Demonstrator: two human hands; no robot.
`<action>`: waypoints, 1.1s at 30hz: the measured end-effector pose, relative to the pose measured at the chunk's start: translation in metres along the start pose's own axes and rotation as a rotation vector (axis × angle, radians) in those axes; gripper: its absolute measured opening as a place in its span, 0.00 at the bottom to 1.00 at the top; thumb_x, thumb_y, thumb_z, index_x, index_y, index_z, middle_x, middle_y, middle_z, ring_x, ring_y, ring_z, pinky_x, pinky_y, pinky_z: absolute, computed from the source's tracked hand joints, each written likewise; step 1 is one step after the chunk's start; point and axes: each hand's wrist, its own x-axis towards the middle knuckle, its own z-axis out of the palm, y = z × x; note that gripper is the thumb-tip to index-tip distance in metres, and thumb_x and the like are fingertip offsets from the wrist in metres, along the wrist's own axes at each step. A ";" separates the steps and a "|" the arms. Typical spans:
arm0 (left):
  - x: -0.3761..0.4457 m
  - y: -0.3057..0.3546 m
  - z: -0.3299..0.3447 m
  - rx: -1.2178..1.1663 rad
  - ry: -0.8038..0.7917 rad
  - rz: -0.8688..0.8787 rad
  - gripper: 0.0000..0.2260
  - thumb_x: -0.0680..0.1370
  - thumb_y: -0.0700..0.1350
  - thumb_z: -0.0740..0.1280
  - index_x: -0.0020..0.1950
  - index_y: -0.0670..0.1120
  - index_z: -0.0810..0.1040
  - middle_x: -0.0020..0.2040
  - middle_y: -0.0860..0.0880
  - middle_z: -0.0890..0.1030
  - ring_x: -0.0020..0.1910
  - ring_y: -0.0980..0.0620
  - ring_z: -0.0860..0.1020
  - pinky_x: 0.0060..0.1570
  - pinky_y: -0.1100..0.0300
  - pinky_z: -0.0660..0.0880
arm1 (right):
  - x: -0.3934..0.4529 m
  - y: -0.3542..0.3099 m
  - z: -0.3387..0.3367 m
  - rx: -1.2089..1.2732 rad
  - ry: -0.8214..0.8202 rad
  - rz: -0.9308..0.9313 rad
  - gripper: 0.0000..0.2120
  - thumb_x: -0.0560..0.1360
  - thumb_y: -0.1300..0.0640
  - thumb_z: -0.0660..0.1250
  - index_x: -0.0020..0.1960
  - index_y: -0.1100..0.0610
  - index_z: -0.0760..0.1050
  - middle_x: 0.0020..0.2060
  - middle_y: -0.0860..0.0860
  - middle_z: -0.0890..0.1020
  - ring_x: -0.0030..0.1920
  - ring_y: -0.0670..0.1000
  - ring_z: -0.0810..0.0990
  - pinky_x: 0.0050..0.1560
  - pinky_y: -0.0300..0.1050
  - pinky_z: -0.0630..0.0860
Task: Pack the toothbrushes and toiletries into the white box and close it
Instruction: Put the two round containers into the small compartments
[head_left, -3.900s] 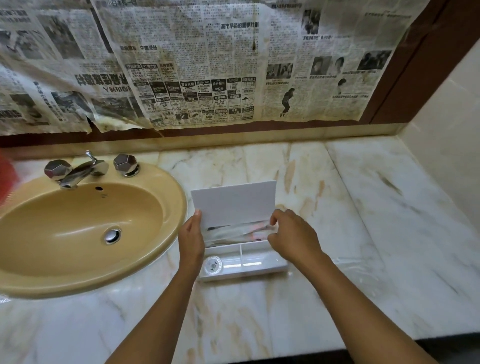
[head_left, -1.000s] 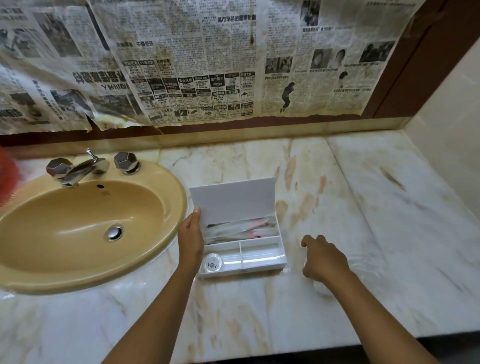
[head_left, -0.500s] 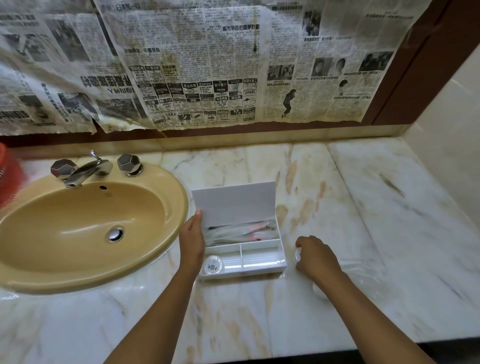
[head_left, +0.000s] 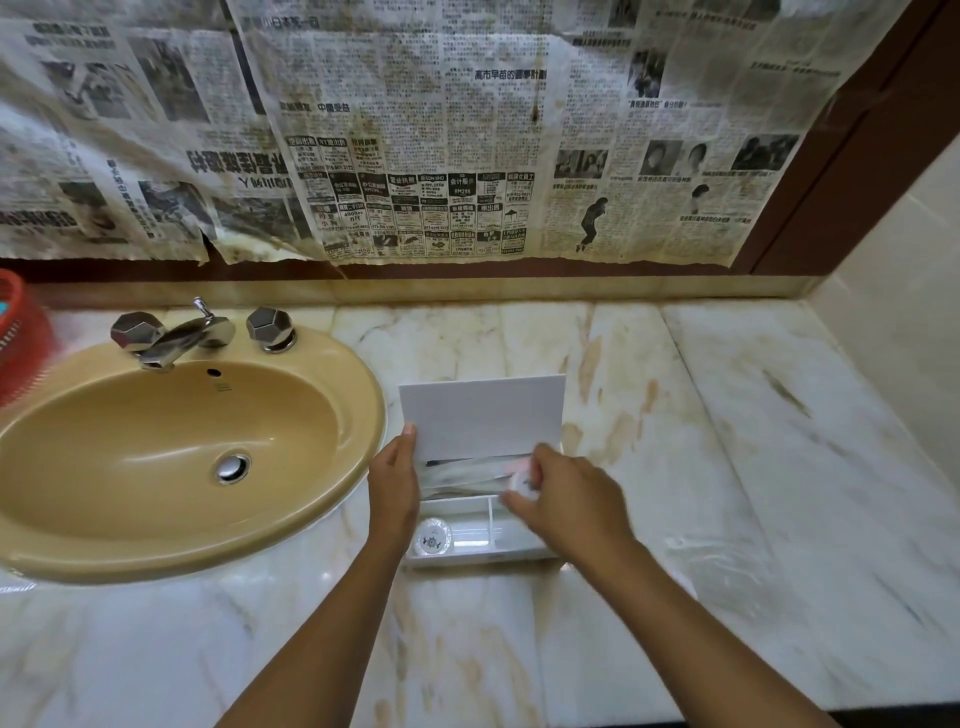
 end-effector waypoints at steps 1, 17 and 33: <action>0.001 -0.001 -0.001 0.010 0.002 -0.002 0.12 0.84 0.47 0.60 0.44 0.54 0.80 0.38 0.60 0.84 0.39 0.68 0.80 0.38 0.76 0.73 | -0.001 -0.013 0.008 0.000 -0.037 -0.042 0.15 0.71 0.41 0.67 0.42 0.49 0.66 0.45 0.51 0.81 0.49 0.55 0.79 0.43 0.43 0.69; 0.010 -0.014 -0.006 0.021 -0.004 -0.065 0.16 0.83 0.51 0.61 0.45 0.43 0.82 0.46 0.43 0.85 0.45 0.49 0.81 0.49 0.53 0.77 | 0.009 -0.060 0.075 -0.118 -0.223 -0.179 0.16 0.75 0.45 0.65 0.48 0.58 0.78 0.46 0.55 0.82 0.46 0.56 0.80 0.41 0.44 0.67; 0.009 -0.011 -0.004 0.031 -0.003 -0.041 0.14 0.83 0.50 0.60 0.44 0.49 0.82 0.43 0.52 0.85 0.44 0.54 0.81 0.45 0.62 0.77 | 0.011 -0.041 0.055 0.037 -0.152 -0.129 0.08 0.73 0.51 0.63 0.46 0.54 0.77 0.43 0.52 0.82 0.46 0.55 0.79 0.41 0.43 0.70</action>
